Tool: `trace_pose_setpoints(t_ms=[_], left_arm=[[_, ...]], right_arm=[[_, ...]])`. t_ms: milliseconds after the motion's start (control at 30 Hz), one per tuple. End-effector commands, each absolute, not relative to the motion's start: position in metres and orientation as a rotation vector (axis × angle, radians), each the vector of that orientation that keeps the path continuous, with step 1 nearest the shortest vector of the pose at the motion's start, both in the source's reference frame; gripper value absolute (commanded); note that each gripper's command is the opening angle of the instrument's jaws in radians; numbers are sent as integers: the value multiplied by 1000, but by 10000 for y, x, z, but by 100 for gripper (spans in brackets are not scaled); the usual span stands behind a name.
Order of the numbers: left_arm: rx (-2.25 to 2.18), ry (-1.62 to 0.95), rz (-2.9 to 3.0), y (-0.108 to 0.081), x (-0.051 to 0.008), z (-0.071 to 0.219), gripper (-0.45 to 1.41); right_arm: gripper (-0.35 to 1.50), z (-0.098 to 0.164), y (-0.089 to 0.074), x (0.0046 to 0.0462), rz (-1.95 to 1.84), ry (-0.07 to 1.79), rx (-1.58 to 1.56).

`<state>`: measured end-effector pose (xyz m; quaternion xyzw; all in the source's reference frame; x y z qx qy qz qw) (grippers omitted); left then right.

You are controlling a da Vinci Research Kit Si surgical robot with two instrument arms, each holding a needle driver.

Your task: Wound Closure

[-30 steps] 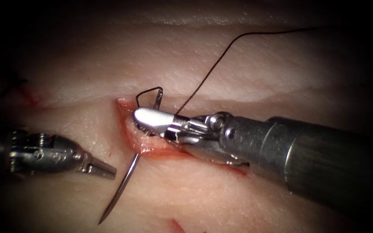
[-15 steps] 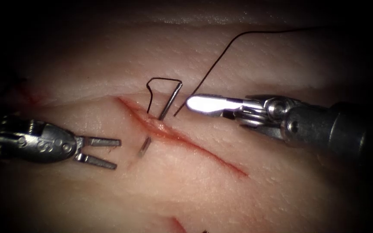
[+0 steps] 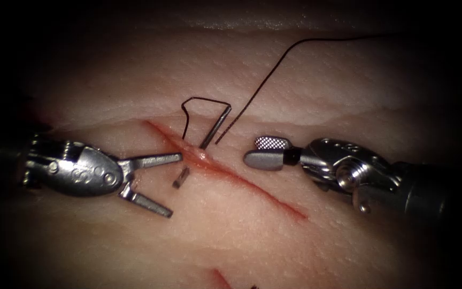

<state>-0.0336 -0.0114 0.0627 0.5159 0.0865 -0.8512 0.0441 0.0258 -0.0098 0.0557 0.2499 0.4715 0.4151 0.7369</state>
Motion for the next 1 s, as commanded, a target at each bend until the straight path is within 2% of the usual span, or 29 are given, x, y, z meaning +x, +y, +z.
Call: trace_pose_setpoints(t_ms=[33,67,200,233,267,300,333,367,633,733,867,1000], left_arm=[[1580,264,-2599,-113,-343,633,52],[1581,262,-2593,-112,-344,633,49],[1606,280,-2574,-106,-345,632,14],[1624,299,-2552,-105,-345,632,-23],[1634,309,-2540,-105,-345,632,-45],[1634,309,-2540,-105,-345,632,-45],[1691,401,-2515,-103,-345,633,-45],[1707,433,-2514,-103,-345,633,-45],[1828,908,-2501,-115,-335,630,-45],[1832,1168,-2457,-135,-307,624,-45],[1819,1274,-2475,-139,-286,615,-45],[1814,1296,-2484,-141,-273,606,-45]], right_arm=[[17,562,-96,265,890,1052,530],[17,562,-98,265,885,1056,525],[42,559,-105,266,857,1093,486],[61,557,-107,267,840,1100,469],[68,556,-108,268,836,1104,464],[68,556,-108,268,836,1104,464],[83,554,-110,270,810,1116,439],[86,553,-110,271,807,1123,436],[89,549,-112,275,784,1155,415],[86,540,-120,279,754,1169,415],[98,529,-122,289,687,1190,375],[99,513,-130,303,605,1211,367]])
